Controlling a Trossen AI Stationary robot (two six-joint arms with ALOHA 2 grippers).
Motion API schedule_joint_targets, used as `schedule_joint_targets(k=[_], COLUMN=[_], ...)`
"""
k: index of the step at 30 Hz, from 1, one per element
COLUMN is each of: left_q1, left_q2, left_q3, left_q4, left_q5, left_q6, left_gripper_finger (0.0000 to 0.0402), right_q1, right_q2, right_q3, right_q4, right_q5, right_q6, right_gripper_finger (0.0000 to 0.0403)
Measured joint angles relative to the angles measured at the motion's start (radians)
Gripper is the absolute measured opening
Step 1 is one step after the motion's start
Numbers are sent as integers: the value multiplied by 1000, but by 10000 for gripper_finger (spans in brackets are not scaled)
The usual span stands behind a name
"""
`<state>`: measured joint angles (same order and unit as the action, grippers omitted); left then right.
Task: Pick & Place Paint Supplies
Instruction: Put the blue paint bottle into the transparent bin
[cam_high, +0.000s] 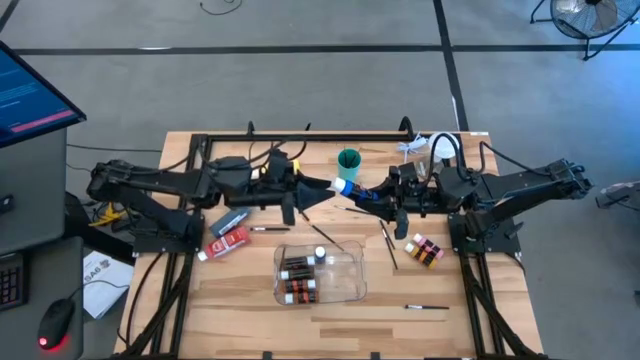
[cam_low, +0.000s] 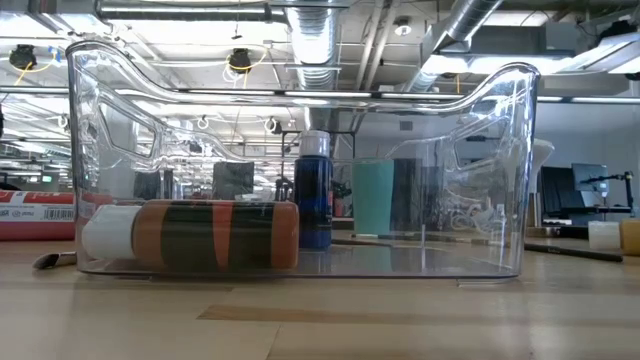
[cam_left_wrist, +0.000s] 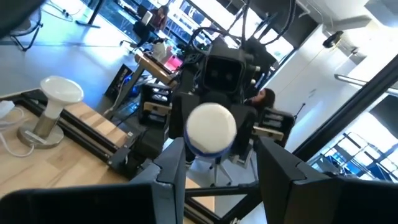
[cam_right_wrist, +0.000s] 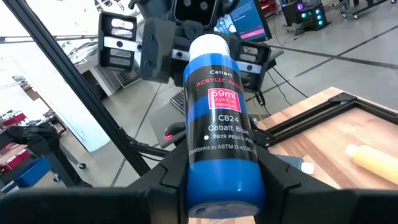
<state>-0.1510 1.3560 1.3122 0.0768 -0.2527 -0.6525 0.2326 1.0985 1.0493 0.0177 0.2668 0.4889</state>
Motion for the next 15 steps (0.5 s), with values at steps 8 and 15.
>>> schedule_joint_targets(k=[8,15], left_q1=[21,38], left_q2=[11,39], left_q3=[1,1], left_q4=[16,68], left_q5=[41,67], left_q6=[-4,3], left_gripper_finger=[104,104], right_q1=[0,0], right_q2=[1,1], right_q3=[0,0], right_q4=[1,2], right_q5=[0,3], right_q6=[2,2], right_gripper_finger=[106,106])
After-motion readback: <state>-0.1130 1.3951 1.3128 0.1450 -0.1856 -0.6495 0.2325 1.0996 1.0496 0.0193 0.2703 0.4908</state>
